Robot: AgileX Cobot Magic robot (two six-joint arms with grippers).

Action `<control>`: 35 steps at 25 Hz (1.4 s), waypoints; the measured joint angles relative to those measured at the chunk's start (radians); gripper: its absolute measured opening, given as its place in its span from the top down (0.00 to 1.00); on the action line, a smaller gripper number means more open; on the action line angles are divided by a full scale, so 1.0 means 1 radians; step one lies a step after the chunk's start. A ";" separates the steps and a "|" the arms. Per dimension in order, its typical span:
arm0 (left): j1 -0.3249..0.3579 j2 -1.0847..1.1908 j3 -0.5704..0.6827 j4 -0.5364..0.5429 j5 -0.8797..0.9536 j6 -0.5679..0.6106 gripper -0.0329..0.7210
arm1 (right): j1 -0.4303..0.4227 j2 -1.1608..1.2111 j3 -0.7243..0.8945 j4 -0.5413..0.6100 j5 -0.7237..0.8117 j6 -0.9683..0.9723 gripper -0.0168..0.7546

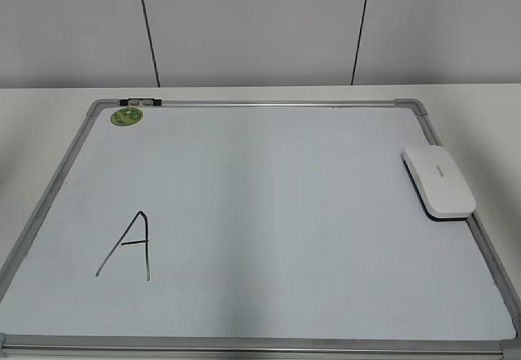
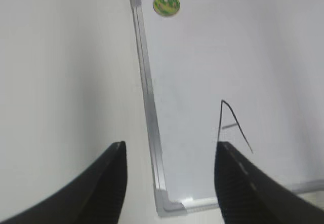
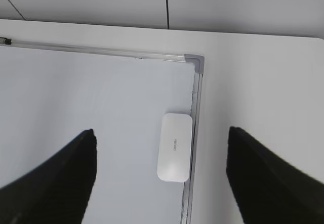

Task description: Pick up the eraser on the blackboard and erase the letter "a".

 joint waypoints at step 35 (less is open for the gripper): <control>-0.148 -0.914 0.868 0.071 -0.038 -0.090 0.41 | 0.000 -1.129 1.111 -0.088 0.007 0.021 0.22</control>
